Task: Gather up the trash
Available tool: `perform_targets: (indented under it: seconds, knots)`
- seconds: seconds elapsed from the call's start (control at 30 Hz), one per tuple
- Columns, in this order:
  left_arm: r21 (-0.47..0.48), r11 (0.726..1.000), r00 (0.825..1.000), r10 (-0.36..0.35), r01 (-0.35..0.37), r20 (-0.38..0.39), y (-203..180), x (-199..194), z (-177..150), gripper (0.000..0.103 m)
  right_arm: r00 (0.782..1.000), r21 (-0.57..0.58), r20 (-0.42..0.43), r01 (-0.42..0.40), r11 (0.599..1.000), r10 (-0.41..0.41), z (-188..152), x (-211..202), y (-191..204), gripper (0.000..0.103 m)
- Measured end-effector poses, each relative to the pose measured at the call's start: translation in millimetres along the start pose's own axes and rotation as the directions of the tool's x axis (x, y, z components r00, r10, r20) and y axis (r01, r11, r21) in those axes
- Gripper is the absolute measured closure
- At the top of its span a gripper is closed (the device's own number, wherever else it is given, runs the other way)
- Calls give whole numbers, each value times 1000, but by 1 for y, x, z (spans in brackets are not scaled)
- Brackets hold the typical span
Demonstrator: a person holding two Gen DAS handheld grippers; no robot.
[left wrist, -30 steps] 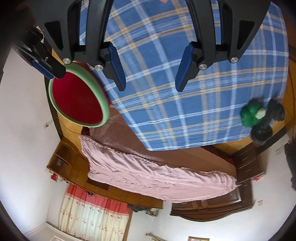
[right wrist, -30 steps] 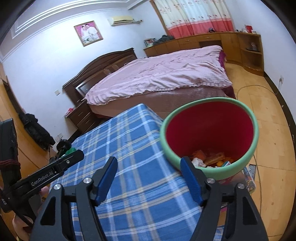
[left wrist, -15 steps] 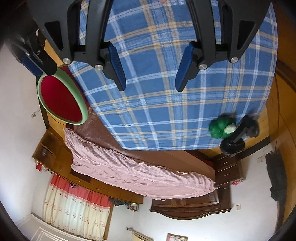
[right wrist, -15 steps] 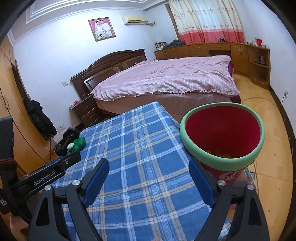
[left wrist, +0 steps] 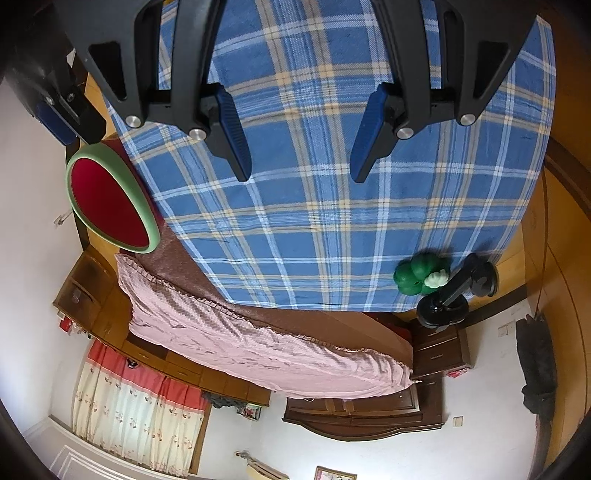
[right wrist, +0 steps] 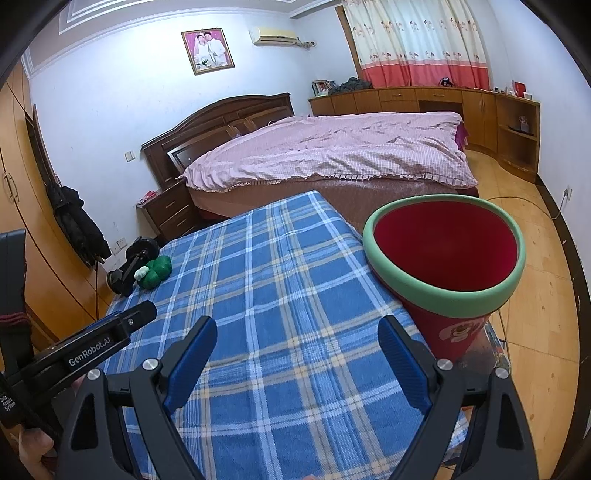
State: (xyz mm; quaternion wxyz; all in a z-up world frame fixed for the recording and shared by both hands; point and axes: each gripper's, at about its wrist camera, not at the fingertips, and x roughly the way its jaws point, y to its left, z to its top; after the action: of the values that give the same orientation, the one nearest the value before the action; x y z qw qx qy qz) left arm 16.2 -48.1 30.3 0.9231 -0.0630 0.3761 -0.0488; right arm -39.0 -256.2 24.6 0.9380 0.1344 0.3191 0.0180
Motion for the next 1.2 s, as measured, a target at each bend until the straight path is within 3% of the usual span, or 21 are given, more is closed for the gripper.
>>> perform_targets:
  seconds: [1.2]
  knots:
    - [-29,999,1000,27,-27,-1,6,4,-5,47,1000,14,-21,0,1000,1,-5,6,-1,12]
